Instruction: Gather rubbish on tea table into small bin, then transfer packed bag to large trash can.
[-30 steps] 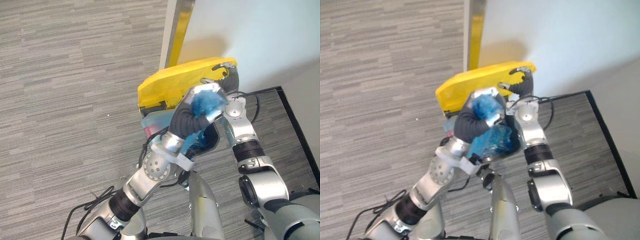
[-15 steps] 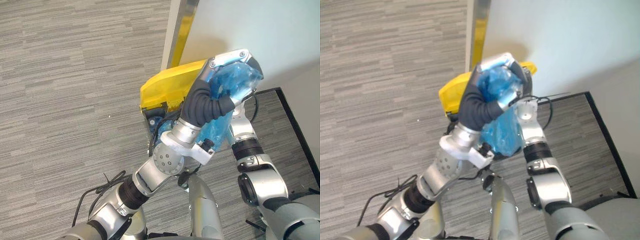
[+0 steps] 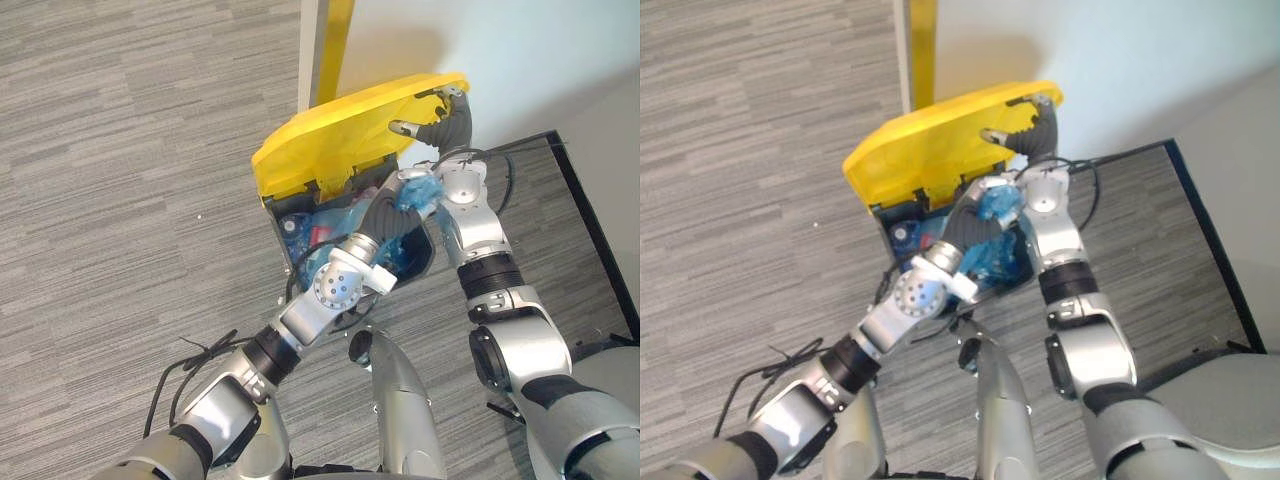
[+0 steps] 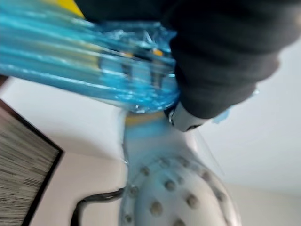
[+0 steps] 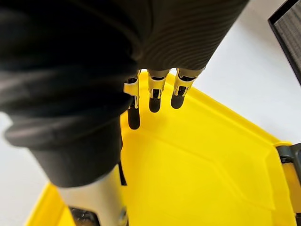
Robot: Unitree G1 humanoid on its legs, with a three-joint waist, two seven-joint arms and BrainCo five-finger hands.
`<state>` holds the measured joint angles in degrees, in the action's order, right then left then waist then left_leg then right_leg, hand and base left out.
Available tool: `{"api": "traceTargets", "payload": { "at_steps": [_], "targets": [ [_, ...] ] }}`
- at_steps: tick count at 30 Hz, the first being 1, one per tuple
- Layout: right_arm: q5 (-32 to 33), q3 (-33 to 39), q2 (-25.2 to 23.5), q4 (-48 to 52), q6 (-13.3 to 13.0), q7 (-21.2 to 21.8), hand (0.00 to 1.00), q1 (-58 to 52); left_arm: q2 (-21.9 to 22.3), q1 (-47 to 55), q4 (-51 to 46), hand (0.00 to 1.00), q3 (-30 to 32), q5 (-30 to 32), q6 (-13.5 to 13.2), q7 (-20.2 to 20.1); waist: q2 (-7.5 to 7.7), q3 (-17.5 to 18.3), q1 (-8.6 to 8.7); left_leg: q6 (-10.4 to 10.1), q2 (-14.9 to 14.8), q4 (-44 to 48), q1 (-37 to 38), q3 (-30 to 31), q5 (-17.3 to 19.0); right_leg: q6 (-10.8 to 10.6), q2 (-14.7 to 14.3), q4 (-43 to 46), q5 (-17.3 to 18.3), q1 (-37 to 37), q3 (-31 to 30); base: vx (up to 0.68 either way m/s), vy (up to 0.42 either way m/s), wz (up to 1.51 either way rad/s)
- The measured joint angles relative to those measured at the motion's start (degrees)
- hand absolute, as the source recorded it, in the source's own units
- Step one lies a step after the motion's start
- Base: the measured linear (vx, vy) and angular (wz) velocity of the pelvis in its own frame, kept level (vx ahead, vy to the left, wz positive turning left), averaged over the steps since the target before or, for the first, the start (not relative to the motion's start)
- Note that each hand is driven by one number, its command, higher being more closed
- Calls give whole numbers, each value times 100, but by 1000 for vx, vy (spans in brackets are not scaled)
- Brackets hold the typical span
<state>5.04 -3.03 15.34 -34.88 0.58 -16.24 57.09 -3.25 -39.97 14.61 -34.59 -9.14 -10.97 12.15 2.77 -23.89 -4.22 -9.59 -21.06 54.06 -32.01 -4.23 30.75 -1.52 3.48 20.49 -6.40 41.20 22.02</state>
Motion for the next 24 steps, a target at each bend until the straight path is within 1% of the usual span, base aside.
{"api": "traceTargets", "payload": {
  "at_steps": [2,6,8,12,14,17,21,22,24],
  "targets": [
    [-4,-4,-66,-204,2,-18,0,144,13,-108,261,100,185,1,-60,-6,8,-4,29,1,-4,35,-24,-1,13,1,2,9,0,16,-13,-57,-46,0],
    [-7,2,-72,-278,80,-62,0,364,21,-375,498,100,327,13,-162,-7,15,-13,39,1,-1,99,-220,18,12,19,-2,19,-13,182,-50,-45,-58,-1],
    [-8,14,-70,-490,117,-120,0,575,64,-532,722,100,442,39,-232,-13,33,-92,68,-2,-14,119,-243,21,15,21,-11,27,-23,203,-47,-34,-67,-2],
    [-9,58,1,-490,147,-215,0,779,232,-733,873,100,683,245,-249,-10,23,-106,79,-5,-39,266,-433,42,78,29,-16,106,-28,376,-54,-34,-56,-4],
    [-8,57,44,-490,151,-235,0,832,241,-839,949,100,724,297,-258,-11,6,-118,78,0,-51,348,-523,57,109,29,-12,154,-30,450,-56,-51,-45,-6],
    [-40,87,127,-494,181,-300,0,979,265,-1075,1338,100,911,545,-280,-8,-10,-275,101,25,-58,532,-620,92,163,46,4,241,-43,506,-58,-53,-39,-2],
    [-31,60,178,-493,181,-321,0,1116,314,-1209,1370,100,1107,803,-283,-3,-14,-295,90,53,-32,700,-910,118,213,64,51,347,-52,771,-74,-62,-60,-2],
    [-31,60,205,-493,181,-329,0,1150,311,-1277,1399,0,1144,919,-282,-1,-18,-303,87,42,-36,759,-1020,145,225,81,50,364,-65,853,-69,-55,-66,-4],
    [-34,58,219,-493,186,-347,0,1149,361,-1314,1463,0,1215,1029,-282,3,-60,-331,90,45,-50,846,-1078,190,249,77,55,434,-58,889,-54,-49,-64,-2]
  ]
}}
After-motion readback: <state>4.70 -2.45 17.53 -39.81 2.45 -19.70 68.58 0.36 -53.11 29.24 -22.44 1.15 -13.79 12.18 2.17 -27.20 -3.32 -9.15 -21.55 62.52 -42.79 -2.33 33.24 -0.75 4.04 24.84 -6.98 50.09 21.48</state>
